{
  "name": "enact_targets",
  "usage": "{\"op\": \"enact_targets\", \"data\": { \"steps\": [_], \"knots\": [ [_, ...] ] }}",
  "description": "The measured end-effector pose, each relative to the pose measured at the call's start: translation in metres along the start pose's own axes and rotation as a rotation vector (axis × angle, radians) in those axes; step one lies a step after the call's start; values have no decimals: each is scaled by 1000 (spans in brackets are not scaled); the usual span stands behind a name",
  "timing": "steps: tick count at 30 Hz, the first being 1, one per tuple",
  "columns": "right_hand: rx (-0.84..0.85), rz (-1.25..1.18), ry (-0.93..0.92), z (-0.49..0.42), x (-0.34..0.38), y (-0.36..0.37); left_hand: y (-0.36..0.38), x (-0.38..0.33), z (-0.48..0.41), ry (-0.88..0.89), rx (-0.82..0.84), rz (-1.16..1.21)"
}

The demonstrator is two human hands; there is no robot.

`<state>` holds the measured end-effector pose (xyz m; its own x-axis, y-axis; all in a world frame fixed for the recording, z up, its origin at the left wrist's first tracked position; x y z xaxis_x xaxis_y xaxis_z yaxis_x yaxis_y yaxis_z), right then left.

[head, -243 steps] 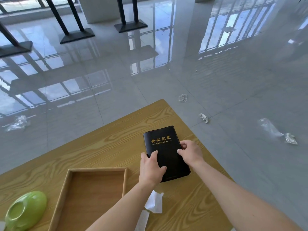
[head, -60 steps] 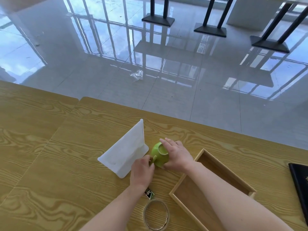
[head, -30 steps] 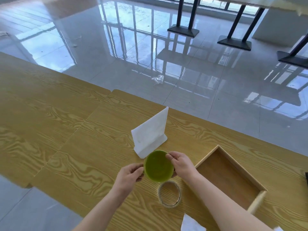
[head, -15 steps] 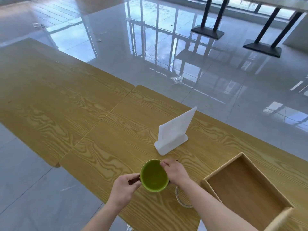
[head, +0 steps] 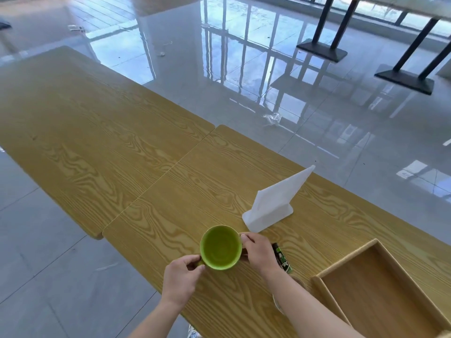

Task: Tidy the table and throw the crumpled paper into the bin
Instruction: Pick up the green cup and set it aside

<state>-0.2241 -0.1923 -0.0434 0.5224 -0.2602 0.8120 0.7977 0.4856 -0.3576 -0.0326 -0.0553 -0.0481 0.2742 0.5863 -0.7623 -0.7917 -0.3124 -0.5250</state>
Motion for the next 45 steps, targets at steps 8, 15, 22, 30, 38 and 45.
{"op": "enact_targets", "data": {
  "steps": [8,15,22,30,38,45],
  "knots": [
    [119,-166,-17,-11,20,41,-40,21,-29,-110,-104,111],
    [175,661,-365,-30,47,87,-81,32,-62,-146,-209,231],
    [89,980,-342,-54,62,115,-112,35,-100,-159,-297,287],
    [90,1010,-333,-57,64,121,-128,38,-137,-179,-353,378],
    [92,1024,-355,-58,66,123,-131,52,-153,-201,-386,463],
    [90,1050,-357,-59,65,123,-128,63,-162,-213,-372,518]
  ]
}}
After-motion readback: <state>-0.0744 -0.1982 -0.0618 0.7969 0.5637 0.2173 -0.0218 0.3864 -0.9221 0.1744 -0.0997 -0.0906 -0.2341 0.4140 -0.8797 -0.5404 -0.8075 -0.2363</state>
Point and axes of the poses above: each hand's wrist, its own z-axis away from the middle knuckle, its own y-axis out of the palm, x = y × z, the point moved 9 cm from there along -z, towards the middle knuckle, and after that the axes turned 2 degrees about -y, right-handed, at the moved point
